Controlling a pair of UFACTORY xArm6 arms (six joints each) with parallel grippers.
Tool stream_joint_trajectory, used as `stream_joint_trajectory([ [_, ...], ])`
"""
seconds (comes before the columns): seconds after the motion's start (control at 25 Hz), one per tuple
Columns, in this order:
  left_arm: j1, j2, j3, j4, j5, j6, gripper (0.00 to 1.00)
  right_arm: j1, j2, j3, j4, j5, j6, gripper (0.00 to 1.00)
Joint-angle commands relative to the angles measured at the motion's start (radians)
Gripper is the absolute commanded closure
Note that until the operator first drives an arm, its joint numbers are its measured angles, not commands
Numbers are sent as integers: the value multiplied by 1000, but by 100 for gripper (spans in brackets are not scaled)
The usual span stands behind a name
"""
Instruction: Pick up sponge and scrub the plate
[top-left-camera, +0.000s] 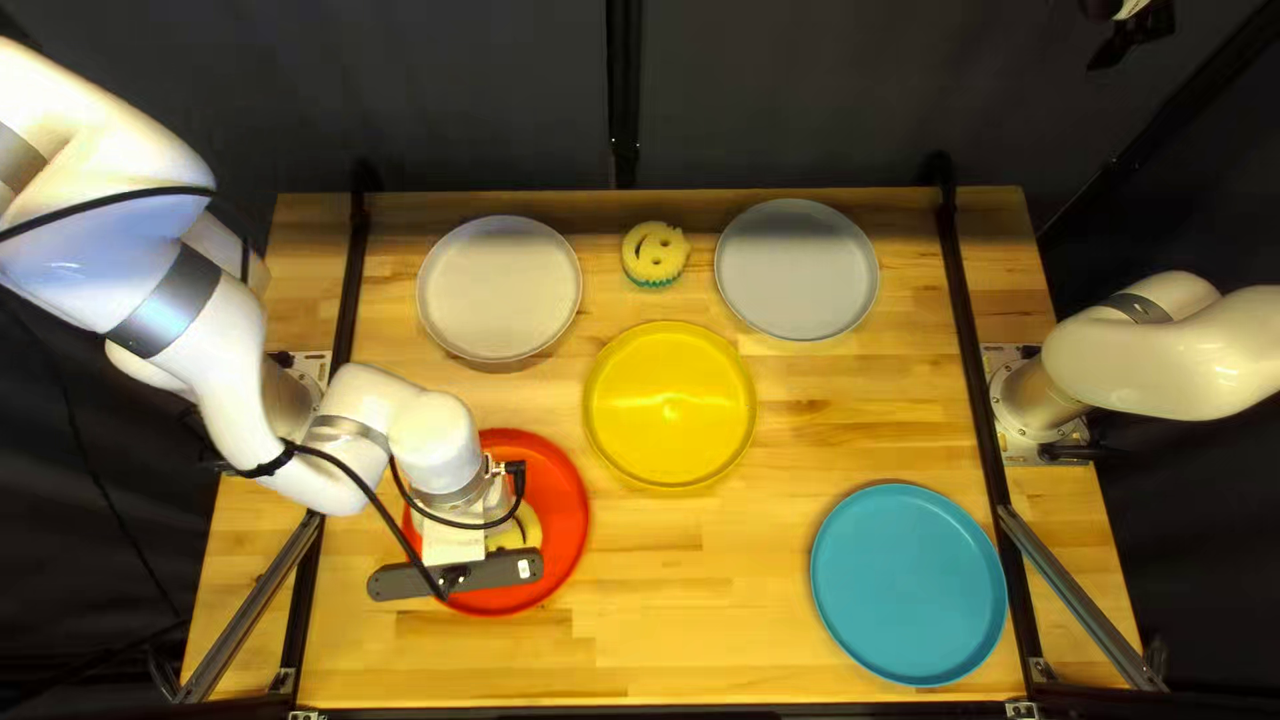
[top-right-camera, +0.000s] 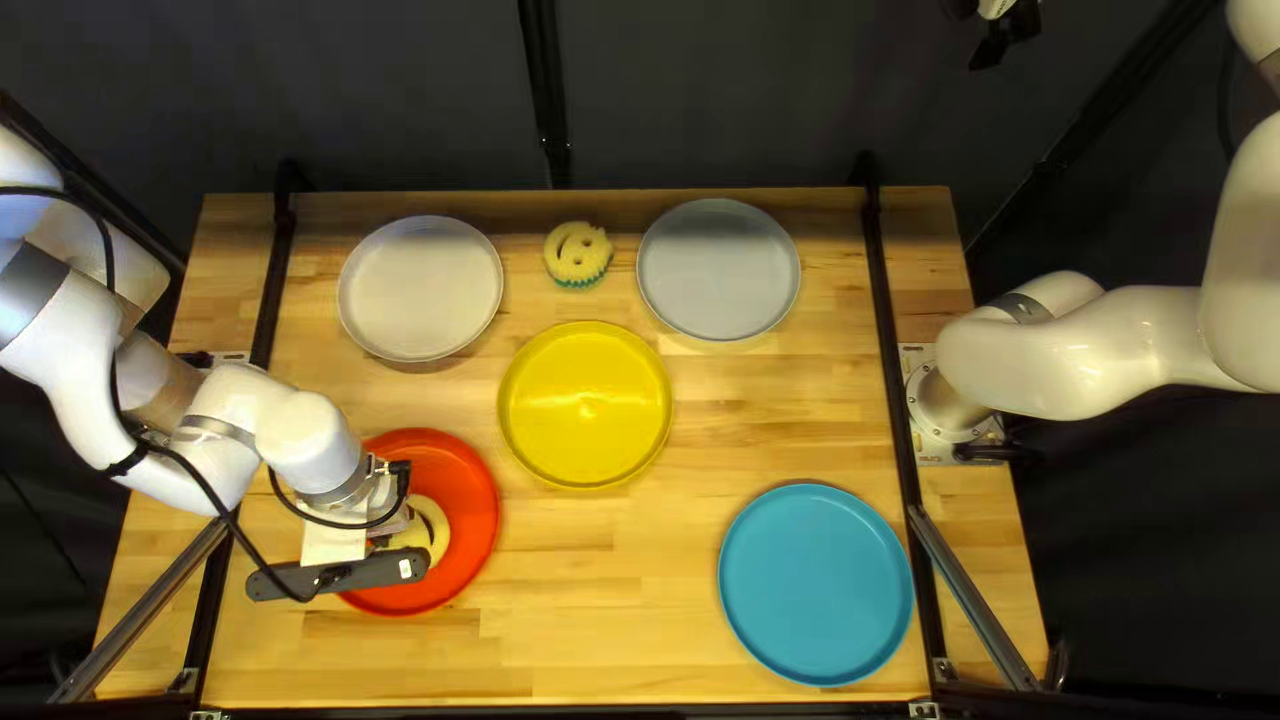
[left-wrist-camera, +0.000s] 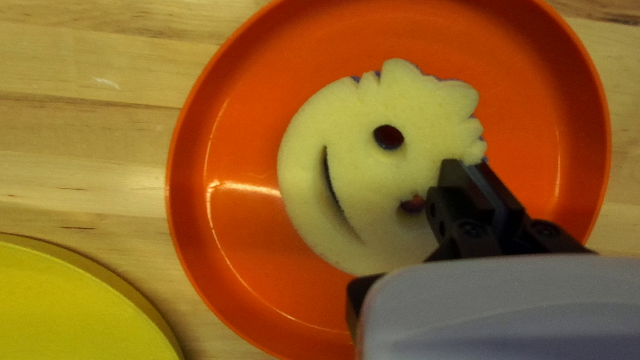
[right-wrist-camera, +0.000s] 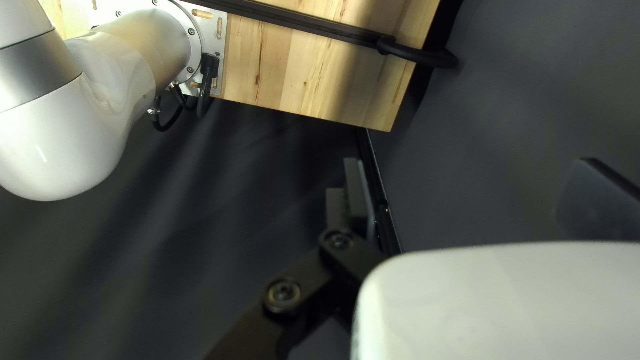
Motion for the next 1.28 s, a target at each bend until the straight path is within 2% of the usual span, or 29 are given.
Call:
stream_joint_trajectory([
  [0.04,31,66,-48,-7,-16,35,100,0,0,0,0,0,0,0],
  [0.28,132,206,-177,6,-27,158,100,0,0,0,0,0,0,0],
  [0.44,187,256,-240,27,-13,211,100,0,0,0,0,0,0,0],
  [0.52,196,256,-245,34,-9,219,100,0,0,0,0,0,0,0],
  [0.68,190,160,-171,49,19,187,100,0,0,0,0,0,0,0],
  [1.28,88,-38,48,-4,40,51,100,0,0,0,0,0,0,0],
])
